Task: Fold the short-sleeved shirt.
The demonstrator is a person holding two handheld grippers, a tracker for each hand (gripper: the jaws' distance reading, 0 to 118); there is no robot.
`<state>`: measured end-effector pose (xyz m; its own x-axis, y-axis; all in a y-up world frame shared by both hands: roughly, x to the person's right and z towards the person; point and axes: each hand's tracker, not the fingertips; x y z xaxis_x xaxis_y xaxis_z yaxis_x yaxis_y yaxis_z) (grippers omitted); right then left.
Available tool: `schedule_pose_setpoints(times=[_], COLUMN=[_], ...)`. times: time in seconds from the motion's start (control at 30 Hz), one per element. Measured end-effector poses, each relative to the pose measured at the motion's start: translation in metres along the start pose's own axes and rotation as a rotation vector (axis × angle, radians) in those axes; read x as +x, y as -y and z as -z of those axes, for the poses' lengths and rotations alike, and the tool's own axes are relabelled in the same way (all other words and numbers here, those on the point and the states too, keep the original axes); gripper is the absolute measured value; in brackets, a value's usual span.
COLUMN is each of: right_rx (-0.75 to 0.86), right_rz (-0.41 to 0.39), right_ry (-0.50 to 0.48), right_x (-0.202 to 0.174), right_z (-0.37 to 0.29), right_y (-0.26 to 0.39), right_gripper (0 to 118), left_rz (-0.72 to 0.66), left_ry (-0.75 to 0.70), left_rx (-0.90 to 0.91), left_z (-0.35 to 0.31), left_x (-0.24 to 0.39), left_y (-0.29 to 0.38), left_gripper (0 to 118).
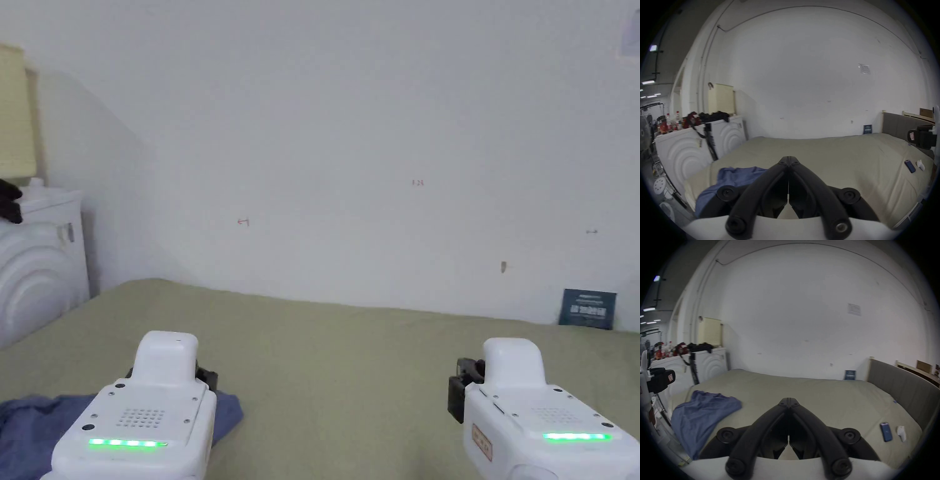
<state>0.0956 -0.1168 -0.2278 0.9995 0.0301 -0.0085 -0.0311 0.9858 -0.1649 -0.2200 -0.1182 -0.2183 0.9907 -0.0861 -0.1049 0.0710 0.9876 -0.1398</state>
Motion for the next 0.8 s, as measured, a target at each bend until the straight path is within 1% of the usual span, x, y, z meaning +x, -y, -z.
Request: schedule_pose_setpoints(times=[0.07,0.13,0.23,0.27,0.33,0.43,0.53,0.6,0.8], right_rx=[0.008,0.002,-0.002,-0.002,-0.021,-0.025,-0.046,-0.044,-0.046], right_rz=[-0.026,-0.013,-0.015,-0.015,-0.024,-0.023,-0.037,-0.040,-0.040], right_ry=[-0.065,-0.161,-0.267,-0.296,-0.350,-0.414,-0.461,-0.465,-0.462], right_x=[-0.031,-0.063,-0.108,-0.120,-0.144,-0.171,-0.189,-0.193,-0.188], right_z=[0.007,0.012,0.016,0.018,0.018,0.017,0.018,0.016,0.021], right_y=[-0.002,-0.004,-0.004,-0.003,-0.002,0.003,0.007,0.009,0.008], right_gripper=[1,1,1,1,1,1,1,1,1], left_rz=[-0.005,-0.001,-0.022,-0.024,-0.040,-0.057,-0.075,-0.079,-0.085], left_ry=[-0.064,-0.135,-0.205,-0.202,-0.253,-0.287,-0.313,-0.326,-0.316], left_rx=[-0.003,-0.018,-0.025,-0.031,-0.043,-0.059,-0.081,-0.088,-0.108], left_z=[-0.014,-0.027,-0.049,-0.054,-0.065,-0.075,-0.079,-0.080,-0.073], left_x=[-0.028,-0.055,-0.087,-0.095,-0.110,-0.127,-0.137,-0.140,-0.141], left_y=[0.002,0.006,0.011,0.013,0.017,0.025,0.032,0.036,0.041], left_gripper=[0,0,0,0,0,0,0,0,0])
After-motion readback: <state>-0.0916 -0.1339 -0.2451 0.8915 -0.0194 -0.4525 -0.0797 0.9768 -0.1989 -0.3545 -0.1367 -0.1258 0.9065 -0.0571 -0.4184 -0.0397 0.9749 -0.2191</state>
